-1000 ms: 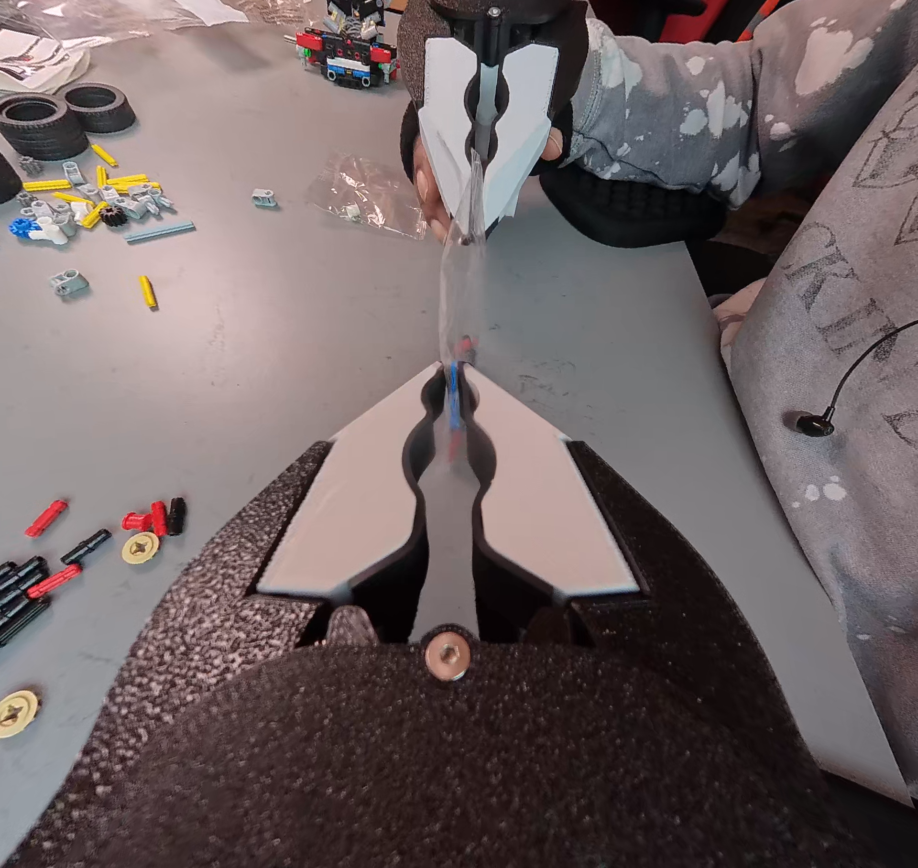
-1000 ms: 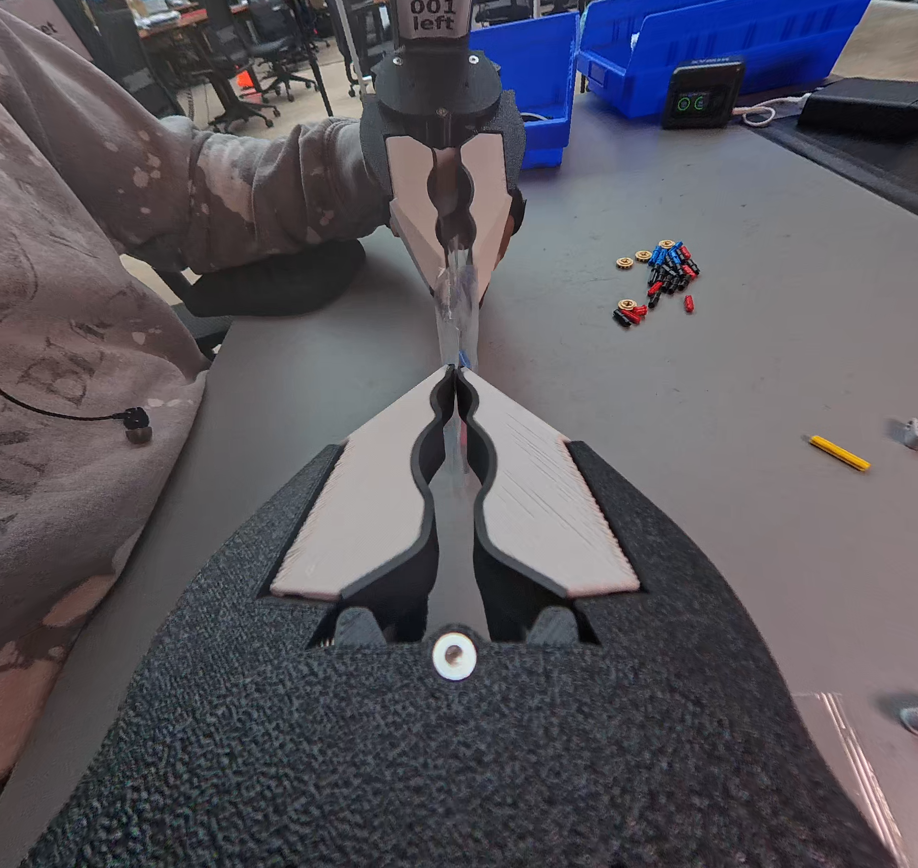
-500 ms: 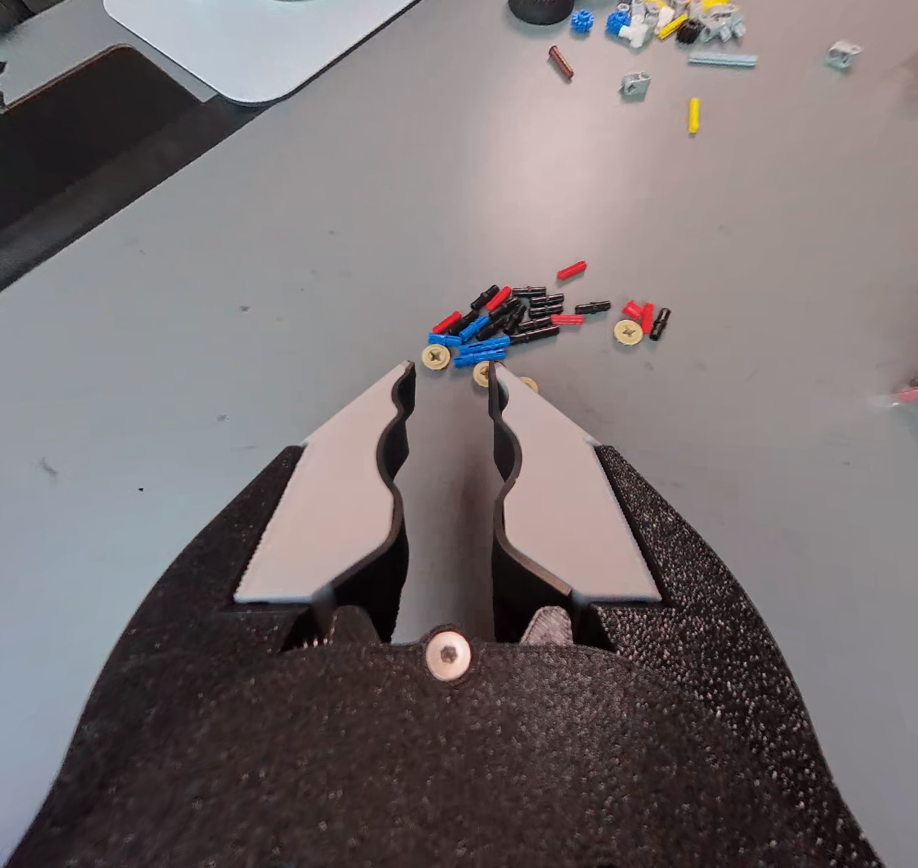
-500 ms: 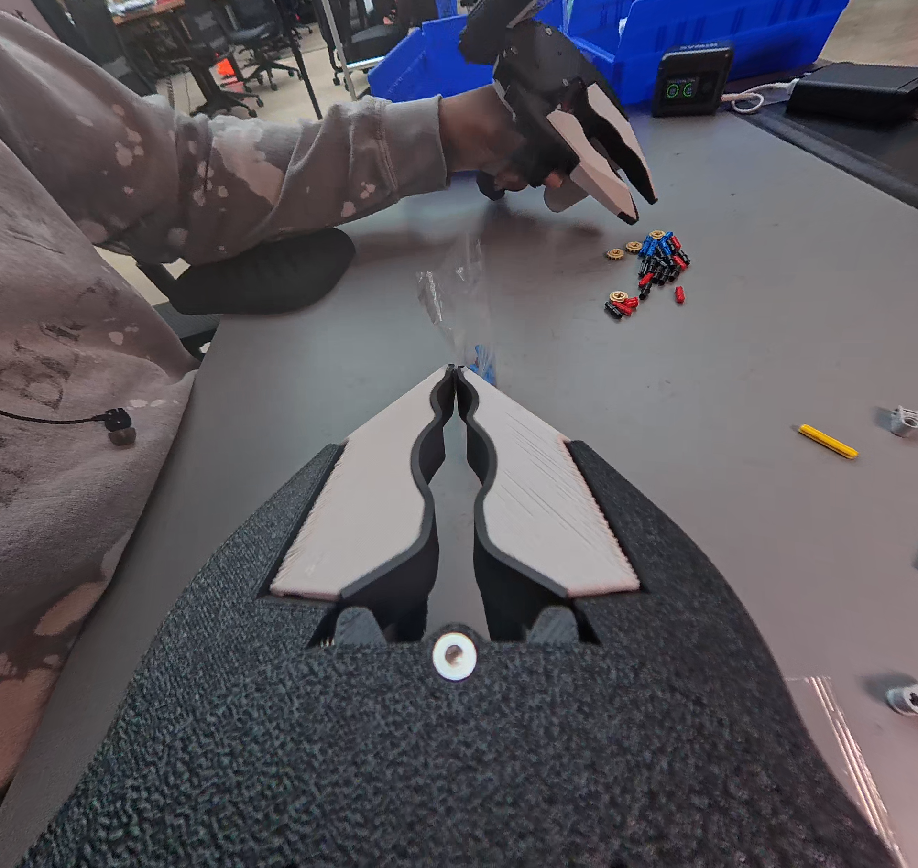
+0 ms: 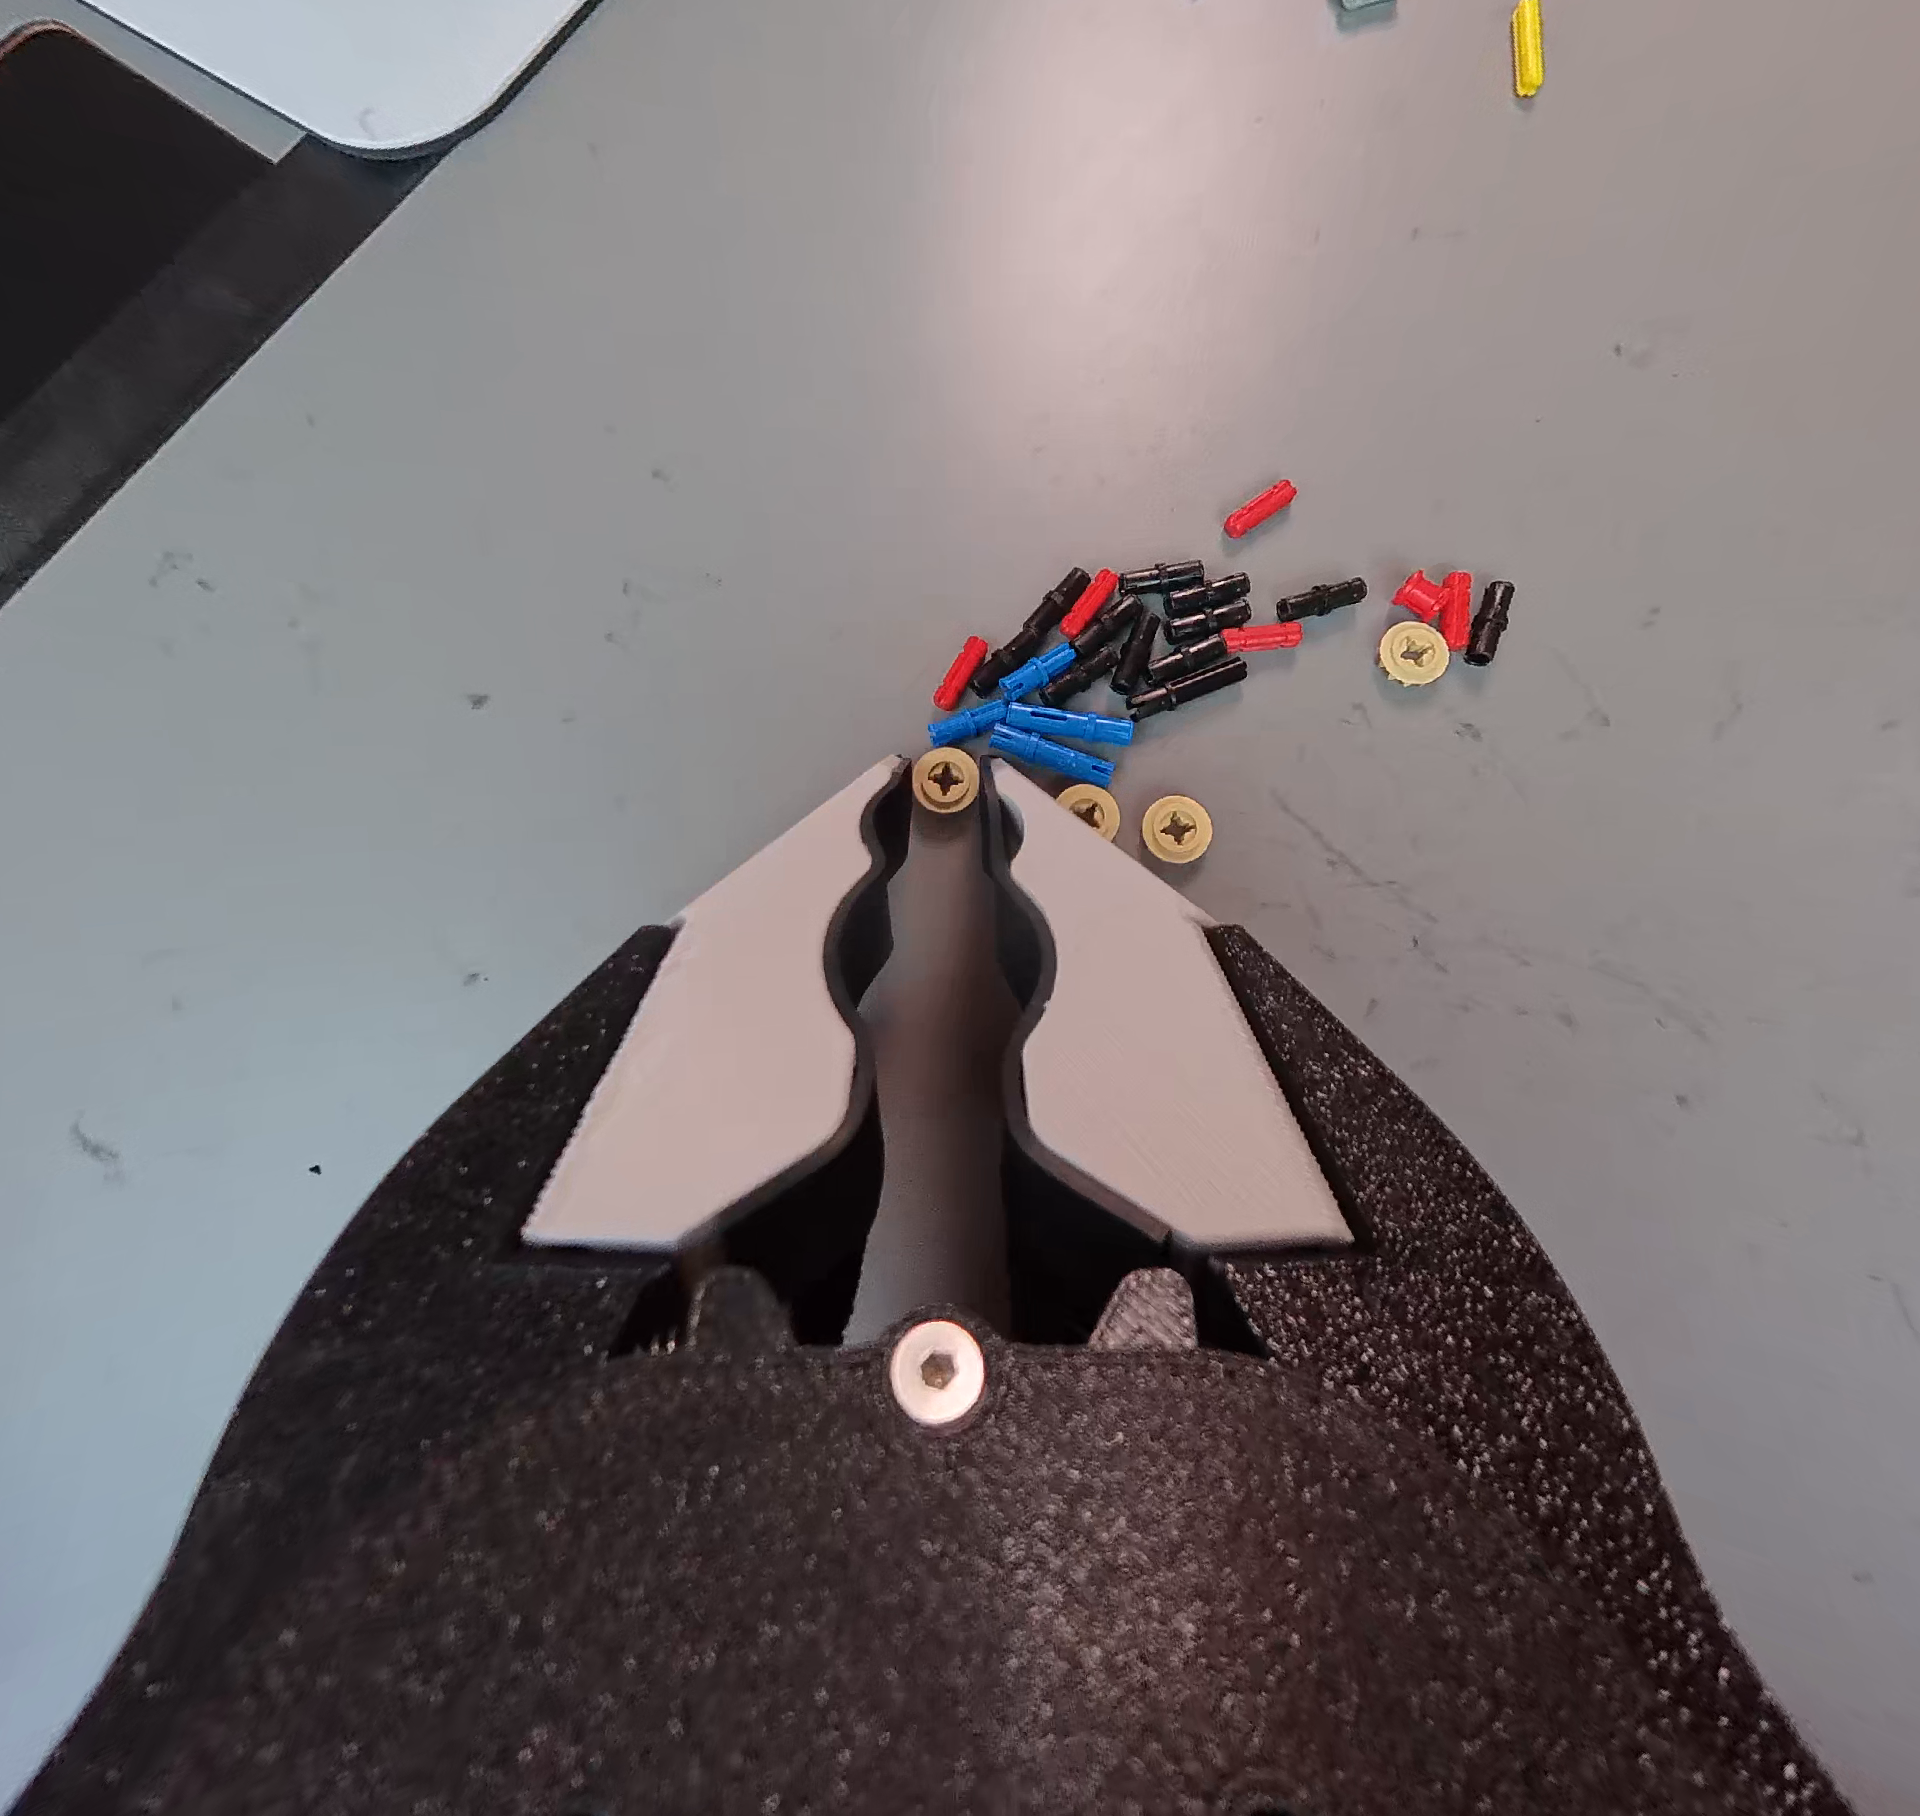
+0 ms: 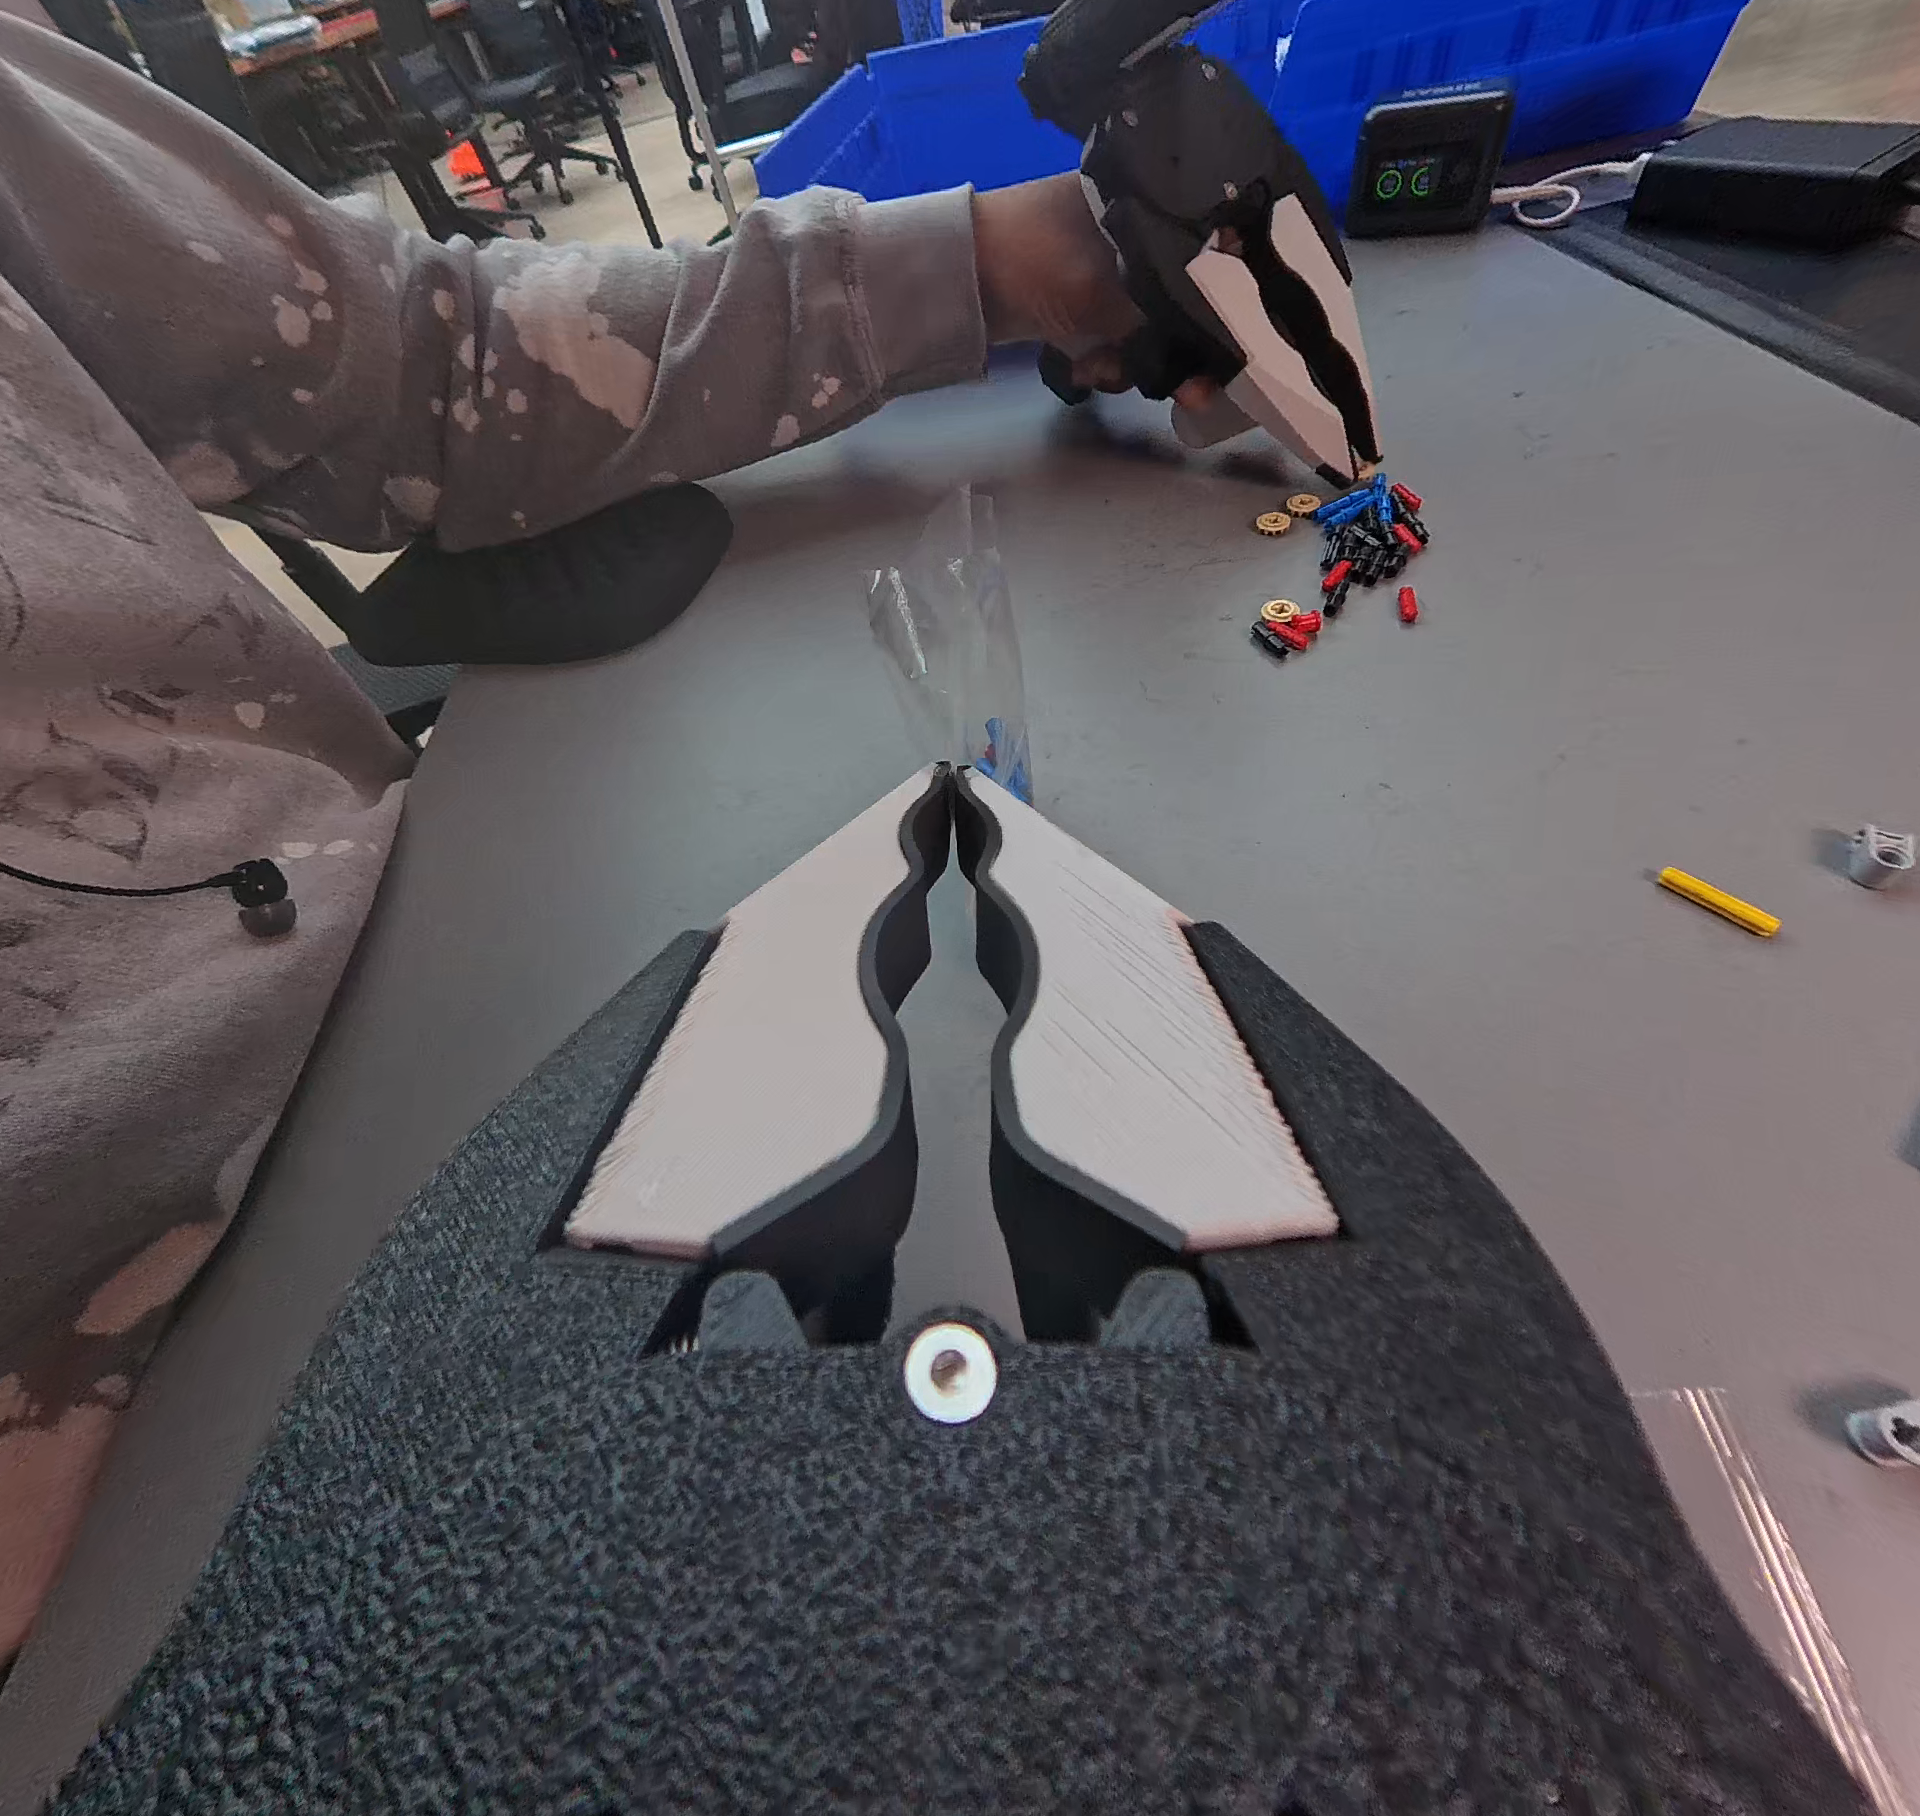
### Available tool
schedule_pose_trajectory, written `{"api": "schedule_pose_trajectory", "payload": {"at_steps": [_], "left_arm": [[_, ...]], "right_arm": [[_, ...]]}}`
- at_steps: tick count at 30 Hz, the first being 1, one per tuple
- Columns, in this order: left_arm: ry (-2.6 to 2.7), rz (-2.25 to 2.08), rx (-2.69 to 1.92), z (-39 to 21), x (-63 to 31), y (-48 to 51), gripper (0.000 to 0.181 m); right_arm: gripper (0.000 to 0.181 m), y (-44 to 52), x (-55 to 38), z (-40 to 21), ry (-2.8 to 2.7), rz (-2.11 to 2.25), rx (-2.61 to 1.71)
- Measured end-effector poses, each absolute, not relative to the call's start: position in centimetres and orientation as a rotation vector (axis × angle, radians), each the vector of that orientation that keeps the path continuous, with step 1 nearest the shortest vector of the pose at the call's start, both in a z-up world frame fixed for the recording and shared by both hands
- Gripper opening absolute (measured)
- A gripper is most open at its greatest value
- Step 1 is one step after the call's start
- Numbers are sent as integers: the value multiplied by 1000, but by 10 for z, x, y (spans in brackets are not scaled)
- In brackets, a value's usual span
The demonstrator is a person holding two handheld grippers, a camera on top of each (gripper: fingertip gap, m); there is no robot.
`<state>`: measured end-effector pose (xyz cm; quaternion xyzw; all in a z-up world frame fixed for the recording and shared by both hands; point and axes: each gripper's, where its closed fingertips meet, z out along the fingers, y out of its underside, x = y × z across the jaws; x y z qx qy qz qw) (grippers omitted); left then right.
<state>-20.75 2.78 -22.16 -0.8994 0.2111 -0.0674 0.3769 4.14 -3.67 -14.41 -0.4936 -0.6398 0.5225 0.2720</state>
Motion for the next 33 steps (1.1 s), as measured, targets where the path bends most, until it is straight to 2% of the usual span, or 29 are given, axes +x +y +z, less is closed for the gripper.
{"api": "schedule_pose_trajectory", "payload": {"at_steps": [3,7,10,14,18,21,26,28,33], "left_arm": [[537,-331,-2150,-180,-178,23,13],[797,-575,-1848,-100,-72,-13,12],[1049,-510,-1793,-100,-13,-37,13],[1147,-462,-1803,-115,12,-46,13],[1106,-530,-1786,-112,5,-48,26],[901,-561,-1825,-108,-43,-30,28],[531,-256,-2203,-184,-174,0,32],[534,-253,-2270,-205,-185,-3,40],[617,-194,-2312,-222,-180,-1,33]], "right_arm": [[0,-35,41,-144,-1714,1392,-1346],[0,-37,38,-144,-1707,1413,-1358],[0,-37,37,-144,-1699,1421,-1366],[0,-36,38,-144,-1691,1417,-1371],[0,-35,38,-144,-1689,1419,-1373],[0,-35,38,-144,-1692,1412,-1371],[0,-37,38,-145,-1702,1408,-1365],[0,-37,38,-145,-1703,1412,-1364],[0,-36,39,-145,-1700,1413,-1365]]}}
